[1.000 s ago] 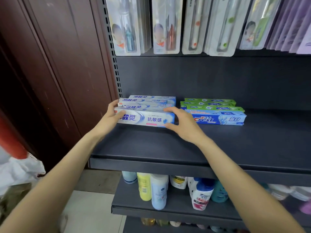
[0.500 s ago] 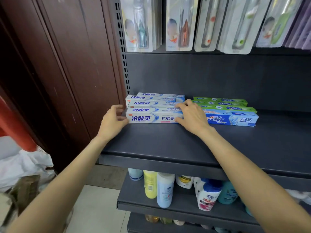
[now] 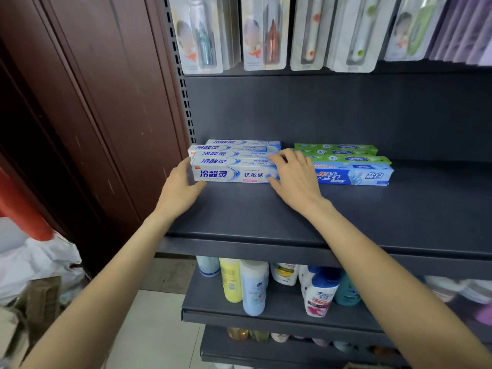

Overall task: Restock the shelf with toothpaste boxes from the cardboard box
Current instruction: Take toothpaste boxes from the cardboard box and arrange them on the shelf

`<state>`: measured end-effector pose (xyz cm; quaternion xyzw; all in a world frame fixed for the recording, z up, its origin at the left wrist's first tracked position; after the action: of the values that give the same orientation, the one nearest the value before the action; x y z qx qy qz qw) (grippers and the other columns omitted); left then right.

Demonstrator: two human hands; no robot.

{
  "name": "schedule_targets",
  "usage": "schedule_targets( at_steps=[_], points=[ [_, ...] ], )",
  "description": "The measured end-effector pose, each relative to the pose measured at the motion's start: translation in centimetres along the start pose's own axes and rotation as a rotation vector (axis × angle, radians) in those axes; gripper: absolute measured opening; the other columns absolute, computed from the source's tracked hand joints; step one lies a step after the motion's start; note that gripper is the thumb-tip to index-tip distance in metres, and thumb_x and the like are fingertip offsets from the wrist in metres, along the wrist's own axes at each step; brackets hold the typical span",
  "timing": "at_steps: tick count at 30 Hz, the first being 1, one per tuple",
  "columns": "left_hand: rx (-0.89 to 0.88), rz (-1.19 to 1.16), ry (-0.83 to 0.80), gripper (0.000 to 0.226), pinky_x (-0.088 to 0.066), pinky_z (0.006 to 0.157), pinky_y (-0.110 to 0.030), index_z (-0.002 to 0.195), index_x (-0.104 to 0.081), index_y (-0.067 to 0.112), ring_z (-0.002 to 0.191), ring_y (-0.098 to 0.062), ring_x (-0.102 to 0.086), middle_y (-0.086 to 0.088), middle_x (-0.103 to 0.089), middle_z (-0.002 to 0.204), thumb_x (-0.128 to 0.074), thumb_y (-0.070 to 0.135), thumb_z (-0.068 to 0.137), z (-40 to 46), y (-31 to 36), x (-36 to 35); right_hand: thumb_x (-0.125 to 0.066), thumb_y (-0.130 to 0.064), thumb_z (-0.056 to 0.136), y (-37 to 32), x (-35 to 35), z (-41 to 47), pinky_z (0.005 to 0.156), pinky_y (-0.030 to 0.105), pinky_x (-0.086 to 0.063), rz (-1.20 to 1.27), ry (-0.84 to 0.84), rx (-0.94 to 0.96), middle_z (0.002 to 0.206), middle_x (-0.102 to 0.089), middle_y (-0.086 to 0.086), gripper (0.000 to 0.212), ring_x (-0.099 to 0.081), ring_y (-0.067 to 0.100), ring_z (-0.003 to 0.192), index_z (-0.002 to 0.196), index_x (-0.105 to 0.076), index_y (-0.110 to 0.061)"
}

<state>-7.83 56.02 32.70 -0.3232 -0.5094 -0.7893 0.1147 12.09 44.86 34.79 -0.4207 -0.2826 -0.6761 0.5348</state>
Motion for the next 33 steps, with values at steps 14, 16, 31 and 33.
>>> schedule_targets(
  at_steps=[14,16,31,33],
  points=[
    [-0.607,-0.093,-0.222,0.025,-0.051,0.077,-0.025,0.112,-0.064,0.022,0.083,-0.002,-0.064,0.016,-0.067,0.087,-0.050,0.028,0.092,-22.7,15.9,-16.6,-0.056,-0.009,0.088,10.6,6.7,-27.9,0.090,0.036,-0.047,0.302,0.131,0.238,0.107,-0.067,0.004,0.020,-0.059,0.022,0.105,0.102,-0.070,-0.010],
    [-0.591,-0.114,-0.311,0.025,-0.051,0.075,-0.023,0.111,-0.064,0.022,0.081,0.000,-0.063,0.018,-0.066,0.087,-0.050,0.030,0.092,-26.5,15.8,-21.5,-0.056,-0.011,0.087,13.7,5.5,-31.4,0.087,0.033,-0.046,0.314,0.008,0.206,0.105,-0.067,0.003,0.021,-0.059,0.020,0.099,0.104,-0.069,-0.011],
    [0.260,0.225,-1.008,0.060,-0.040,0.101,-0.035,0.142,-0.034,0.018,0.122,-0.025,-0.049,-0.009,-0.042,0.140,-0.060,0.031,0.089,-44.8,-3.2,-51.3,-0.060,-0.020,0.087,30.6,-17.8,-59.5,0.105,0.039,-0.036,0.157,-0.941,-0.513,0.136,-0.046,0.009,0.054,-0.043,0.029,0.124,0.137,-0.041,-0.023],
    [0.266,0.156,-0.945,0.071,-0.039,0.104,-0.040,0.145,-0.027,0.017,0.126,-0.027,-0.044,-0.011,-0.036,0.144,-0.064,0.030,0.086,-44.4,-2.4,-52.7,-0.064,-0.015,0.083,31.9,-17.6,-58.6,0.102,0.043,-0.039,0.170,-0.789,-0.554,0.134,-0.047,0.013,0.057,-0.045,0.034,0.120,0.136,-0.044,-0.018]
  ],
)
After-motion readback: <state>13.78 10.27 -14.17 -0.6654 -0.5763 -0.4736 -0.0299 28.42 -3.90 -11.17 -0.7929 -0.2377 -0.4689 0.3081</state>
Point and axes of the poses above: each hand's wrist, its own z-axis towards the middle knuckle, its own x-axis out of the back of the hand, y = z × x, the point moved 10 cm from there along z, towards the middle knuckle
